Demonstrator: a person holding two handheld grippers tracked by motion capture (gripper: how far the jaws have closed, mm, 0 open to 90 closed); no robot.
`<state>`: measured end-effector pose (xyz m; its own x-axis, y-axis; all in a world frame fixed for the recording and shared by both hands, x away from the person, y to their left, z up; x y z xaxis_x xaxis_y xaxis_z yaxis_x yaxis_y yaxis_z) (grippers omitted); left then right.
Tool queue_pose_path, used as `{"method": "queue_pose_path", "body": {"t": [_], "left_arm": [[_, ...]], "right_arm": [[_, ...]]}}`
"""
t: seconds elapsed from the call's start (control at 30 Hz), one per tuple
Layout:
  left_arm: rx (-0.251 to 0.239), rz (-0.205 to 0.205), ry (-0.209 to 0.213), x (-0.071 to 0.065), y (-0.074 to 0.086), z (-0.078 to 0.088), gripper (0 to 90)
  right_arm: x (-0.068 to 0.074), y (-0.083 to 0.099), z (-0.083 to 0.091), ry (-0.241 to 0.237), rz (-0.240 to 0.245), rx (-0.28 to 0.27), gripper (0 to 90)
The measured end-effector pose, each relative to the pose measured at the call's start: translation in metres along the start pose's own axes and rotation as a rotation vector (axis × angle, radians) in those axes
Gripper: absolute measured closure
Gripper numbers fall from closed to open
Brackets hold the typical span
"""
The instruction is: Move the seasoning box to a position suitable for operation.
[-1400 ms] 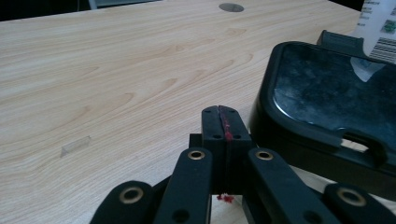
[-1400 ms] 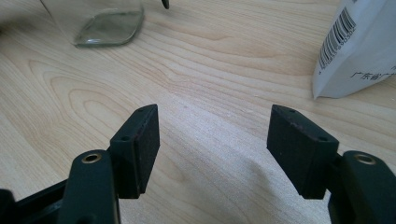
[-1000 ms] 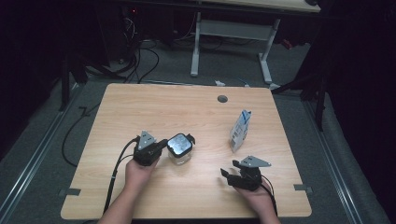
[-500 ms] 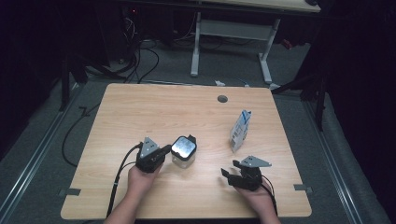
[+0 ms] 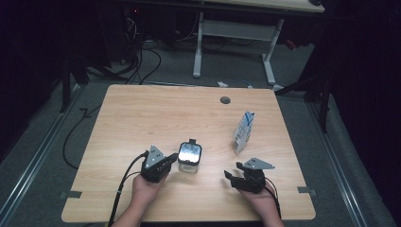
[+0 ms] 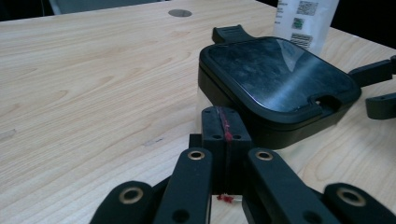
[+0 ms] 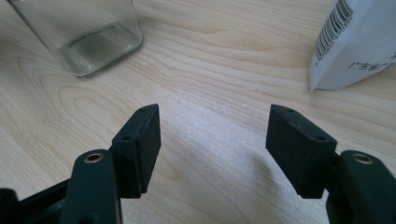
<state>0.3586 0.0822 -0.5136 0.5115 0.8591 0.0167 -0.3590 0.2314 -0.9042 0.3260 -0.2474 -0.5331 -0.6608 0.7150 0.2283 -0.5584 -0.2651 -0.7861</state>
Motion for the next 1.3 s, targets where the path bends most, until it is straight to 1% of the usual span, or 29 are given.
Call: {"method": "queue_pose_path", "body": {"t": [0.17, 0.27, 0.4, 0.53, 0.63, 0.7, 0.77, 0.83, 1.07, 1.1, 1.13, 1.23, 1.3], "left_arm": [[-0.005, -0.002, 0.012, -0.004, 0.002, 0.002, 89.8], [-0.005, -0.014, 0.019, -0.008, 0.004, 0.003, 89.8], [-0.006, -0.015, 0.030, -0.011, 0.006, 0.004, 89.8], [-0.006, -0.026, 0.043, -0.016, 0.009, 0.005, 89.9], [-0.006, -0.035, 0.050, -0.020, 0.009, 0.006, 89.8], [-0.007, -0.035, 0.053, -0.021, 0.009, 0.006, 89.8], [-0.007, -0.042, 0.059, -0.024, 0.009, 0.006, 89.8], [-0.005, -0.045, 0.065, -0.026, 0.009, 0.007, 89.8], [-0.005, -0.054, 0.083, -0.035, 0.008, 0.007, 89.8], [-0.005, -0.057, 0.088, -0.037, 0.007, 0.007, 89.8], [-0.005, -0.057, 0.088, -0.037, 0.007, 0.007, 89.8], [-0.009, -0.068, 0.098, -0.043, 0.006, 0.007, 89.8], [-0.009, -0.069, 0.102, -0.045, 0.006, 0.006, 89.7]], "right_arm": [[0.000, 0.000, -0.001, 0.005, 0.004, 0.008, 35.9], [0.000, 0.001, -0.002, 0.009, 0.007, 0.009, 36.1], [0.000, 0.001, -0.002, 0.010, 0.005, 0.011, 36.8], [0.001, 0.001, -0.002, 0.012, 0.008, 0.010, 39.7], [0.001, 0.001, -0.002, 0.014, 0.012, 0.009, 40.0], [0.001, 0.001, -0.002, 0.014, 0.008, 0.008, 40.4], [0.001, 0.001, -0.001, 0.017, 0.020, 0.003, 43.1], [0.001, 0.001, 0.000, 0.018, 0.021, -0.004, 43.9], [0.000, 0.000, 0.001, 0.023, 0.030, -0.008, 44.7], [0.000, 0.000, 0.002, 0.023, 0.038, -0.010, 44.8], [0.000, 0.000, 0.002, 0.022, 0.033, -0.010, 44.8], [0.001, 0.000, 0.003, 0.025, 0.029, -0.016, 45.0], [0.000, 0.000, 0.004, 0.027, 0.033, -0.019, 45.0]]}}
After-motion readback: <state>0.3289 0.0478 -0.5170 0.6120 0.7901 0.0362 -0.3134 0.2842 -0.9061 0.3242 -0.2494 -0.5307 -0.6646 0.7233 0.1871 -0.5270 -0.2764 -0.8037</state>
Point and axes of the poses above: each handheld gripper's, and its own axes: z roughly backward along the jaws, y roughly out of its underside, x roughly to its left, the point moved 1 cm from there along -z, roughly forward along the jaws, and after that the axes turned 14 degrees about -y, right-handed, at the moved point
